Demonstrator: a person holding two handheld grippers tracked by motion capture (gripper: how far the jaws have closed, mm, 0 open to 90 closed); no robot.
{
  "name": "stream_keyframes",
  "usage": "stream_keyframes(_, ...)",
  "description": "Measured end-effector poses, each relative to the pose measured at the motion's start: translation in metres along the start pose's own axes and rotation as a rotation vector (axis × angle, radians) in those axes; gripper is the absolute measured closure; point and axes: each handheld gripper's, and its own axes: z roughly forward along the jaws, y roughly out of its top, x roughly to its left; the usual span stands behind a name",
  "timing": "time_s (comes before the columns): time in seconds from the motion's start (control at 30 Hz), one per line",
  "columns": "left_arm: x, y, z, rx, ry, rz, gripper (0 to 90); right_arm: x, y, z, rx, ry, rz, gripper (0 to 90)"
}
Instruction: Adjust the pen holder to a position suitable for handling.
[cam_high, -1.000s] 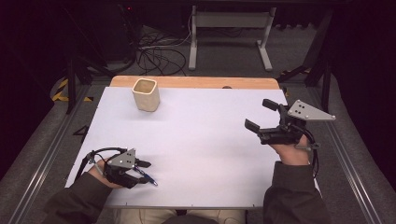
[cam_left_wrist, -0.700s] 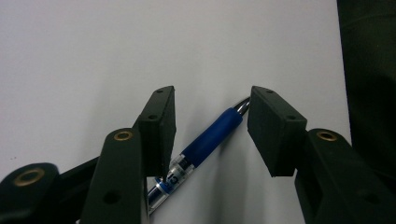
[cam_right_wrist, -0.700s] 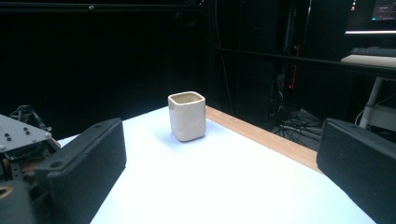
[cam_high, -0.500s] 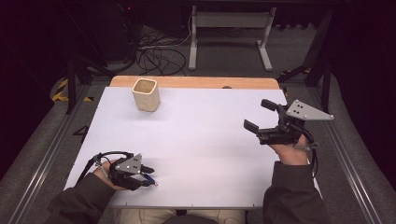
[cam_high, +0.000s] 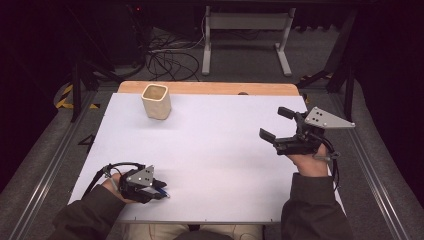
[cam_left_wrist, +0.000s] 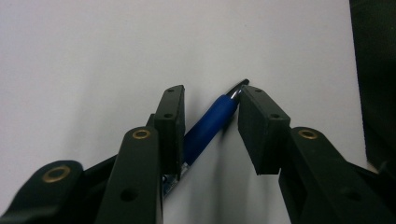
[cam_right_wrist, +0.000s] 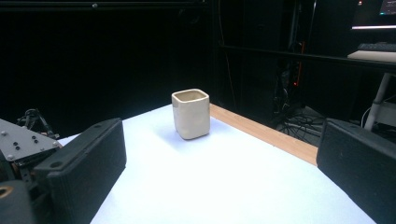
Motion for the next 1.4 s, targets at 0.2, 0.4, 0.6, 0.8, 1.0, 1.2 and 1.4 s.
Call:
stream_keyframes(0.2,0.001,0.001,0.001,-0.002,-0.004,-0.025,69.2,0.000,0.000,0.001,0.003,0.002,0.002,2.1)
stream_keyframes(0.4,0.002,0.003,0.001,-0.002,-0.002,-0.032,76.8,0.000,0.000,0.001,0.001,0.002,0.002,2.3)
stream_keyframes(0.6,0.000,0.006,0.002,0.013,0.005,-0.018,79.1,0.000,0.000,0.002,0.003,0.002,0.005,2.3)
stream_keyframes(0.8,0.000,0.008,-0.001,-0.020,0.056,-0.011,79.3,0.001,-0.001,0.003,0.007,0.002,0.003,2.4)
stream_keyframes(1.0,0.000,0.012,-0.006,-0.100,0.093,-0.020,79.3,0.000,-0.001,0.003,0.005,-0.006,0.007,2.6)
stream_keyframes(1.2,-0.001,0.017,-0.010,-0.171,0.118,-0.047,79.2,0.001,-0.001,0.004,0.003,-0.007,0.008,3.0)
stream_keyframes(1.4,-0.002,0.023,-0.013,-0.229,0.126,-0.075,79.2,0.001,-0.001,0.005,0.001,-0.005,0.010,3.2)
